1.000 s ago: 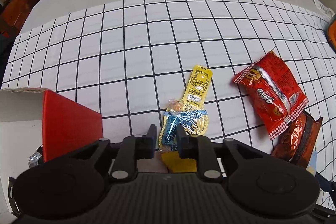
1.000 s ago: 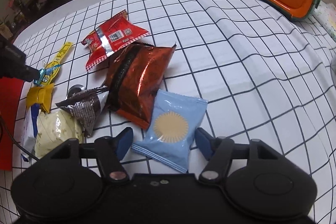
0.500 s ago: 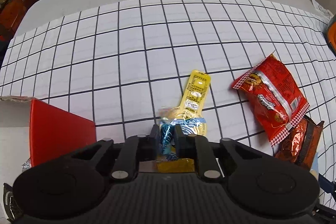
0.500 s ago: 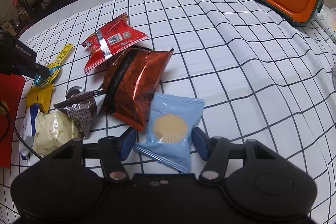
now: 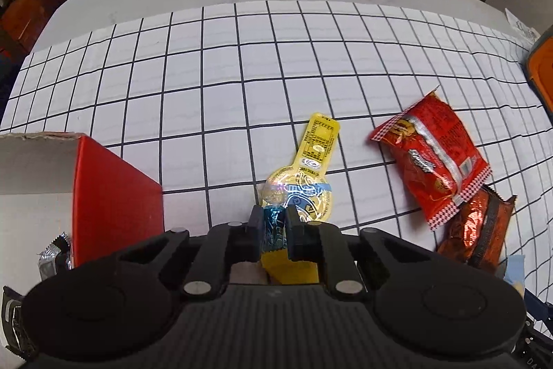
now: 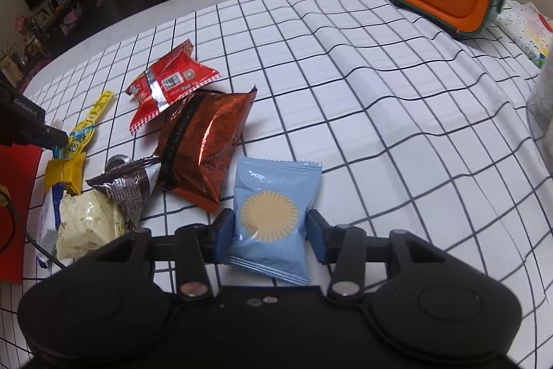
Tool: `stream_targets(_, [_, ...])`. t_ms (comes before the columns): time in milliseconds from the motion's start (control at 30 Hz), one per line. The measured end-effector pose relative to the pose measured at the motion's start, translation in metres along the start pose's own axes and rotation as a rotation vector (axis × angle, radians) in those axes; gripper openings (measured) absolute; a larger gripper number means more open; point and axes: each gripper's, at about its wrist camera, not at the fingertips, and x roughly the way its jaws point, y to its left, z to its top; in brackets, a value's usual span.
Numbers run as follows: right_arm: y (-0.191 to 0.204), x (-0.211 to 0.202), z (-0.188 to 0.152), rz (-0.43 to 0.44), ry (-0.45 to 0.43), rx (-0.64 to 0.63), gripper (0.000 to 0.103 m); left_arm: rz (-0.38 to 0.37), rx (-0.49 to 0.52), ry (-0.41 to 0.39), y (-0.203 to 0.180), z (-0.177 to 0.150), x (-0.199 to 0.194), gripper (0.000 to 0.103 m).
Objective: Organize snacks
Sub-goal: 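Lift both held snacks and carry them over the white box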
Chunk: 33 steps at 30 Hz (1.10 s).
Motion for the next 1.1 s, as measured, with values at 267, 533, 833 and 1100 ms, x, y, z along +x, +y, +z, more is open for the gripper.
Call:
stream_targets(267, [-0.007, -0.033, -0.005, 0.014, -0.041, 0.047, 0.045, -0.033, 0.009, -0.017, -0.001, -0.011, -0.033, 0.012])
stream_targets(533, [0.010, -0.070, -0.006, 0.059, -0.098, 0.039, 0.045, -0.074, 0.018, -0.050, 0.004, -0.015, -0.071, 0.012])
stream_targets(833, [0.042, -0.102, -0.001, 0.112, -0.148, -0.009, 0.045, -0.137, 0.020, -0.101, 0.014, -0.016, -0.122, 0.012])
stream_targets(1100, [0.104, -0.116, 0.006, 0.187, -0.167, -0.126, 0.045, -0.148, 0.023, -0.167, 0.052, -0.029, -0.169, 0.012])
